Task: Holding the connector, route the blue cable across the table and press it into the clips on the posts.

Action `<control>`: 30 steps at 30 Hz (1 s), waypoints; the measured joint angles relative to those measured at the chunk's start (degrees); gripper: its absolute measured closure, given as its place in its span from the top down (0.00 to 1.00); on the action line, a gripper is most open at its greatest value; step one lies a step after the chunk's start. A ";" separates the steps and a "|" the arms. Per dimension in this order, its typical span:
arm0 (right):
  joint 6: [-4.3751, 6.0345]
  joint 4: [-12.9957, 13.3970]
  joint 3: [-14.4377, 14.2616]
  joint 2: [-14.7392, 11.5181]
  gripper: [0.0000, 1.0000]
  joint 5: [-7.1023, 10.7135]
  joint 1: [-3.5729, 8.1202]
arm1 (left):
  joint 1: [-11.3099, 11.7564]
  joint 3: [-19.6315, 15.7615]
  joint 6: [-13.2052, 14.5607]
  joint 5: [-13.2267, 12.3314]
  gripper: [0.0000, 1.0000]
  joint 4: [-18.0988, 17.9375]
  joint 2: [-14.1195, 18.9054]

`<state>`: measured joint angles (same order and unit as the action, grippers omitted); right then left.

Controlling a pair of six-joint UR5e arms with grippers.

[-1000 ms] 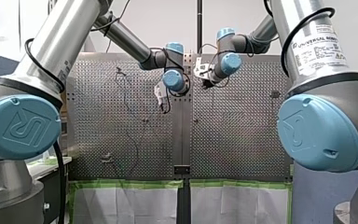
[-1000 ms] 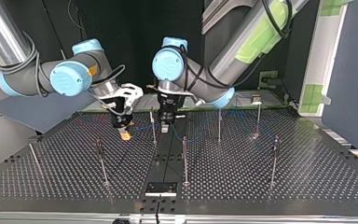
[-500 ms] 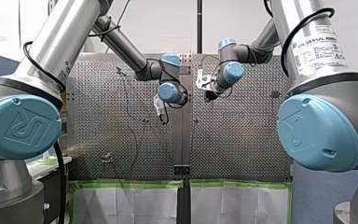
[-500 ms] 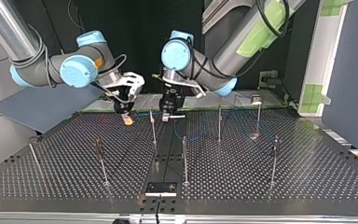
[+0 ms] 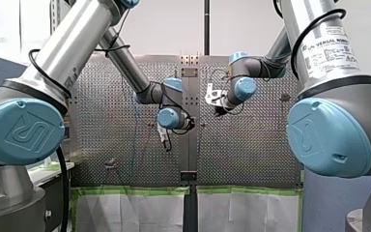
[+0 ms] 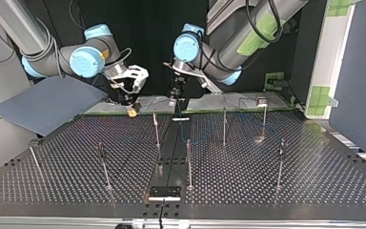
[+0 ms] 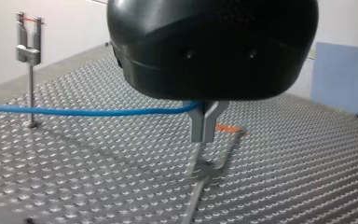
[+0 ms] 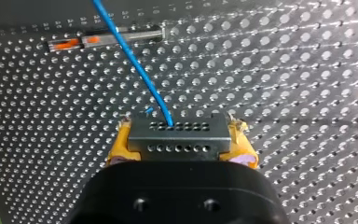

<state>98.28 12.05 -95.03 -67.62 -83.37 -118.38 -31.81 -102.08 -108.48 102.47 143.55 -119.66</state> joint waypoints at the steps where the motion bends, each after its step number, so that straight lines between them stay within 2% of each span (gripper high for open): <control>1: 0.05 0.49 -0.38 0.02 0.00 -0.01 0.00 | -0.03 -0.60 -0.16 -0.30 0.01 -0.37 -0.17; 5: 0.31 3.02 -2.05 0.09 0.00 -0.04 0.12 | -0.02 -2.41 -0.56 -1.10 0.01 -1.14 -0.49; 10: 0.73 5.26 -2.89 0.44 0.00 -0.07 0.38 | 0.05 -1.93 -0.77 -1.78 0.01 -1.53 -0.57; 16: 0.67 5.84 -3.01 1.79 0.00 -0.16 0.98 | 0.18 0.64 -1.25 -2.73 0.01 -1.09 -1.23; 22: 0.71 6.23 -3.02 3.14 0.00 -0.27 1.95 | 0.46 3.89 -1.37 -3.50 0.01 0.33 -4.11; 30: 1.02 8.58 -3.02 4.58 0.00 -0.06 3.61 | 1.37 7.34 -1.44 -4.30 0.01 0.37 -5.94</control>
<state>99.30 20.63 -98.05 -63.04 -83.43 -114.77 -30.44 -94.75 -109.91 98.18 143.92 -125.60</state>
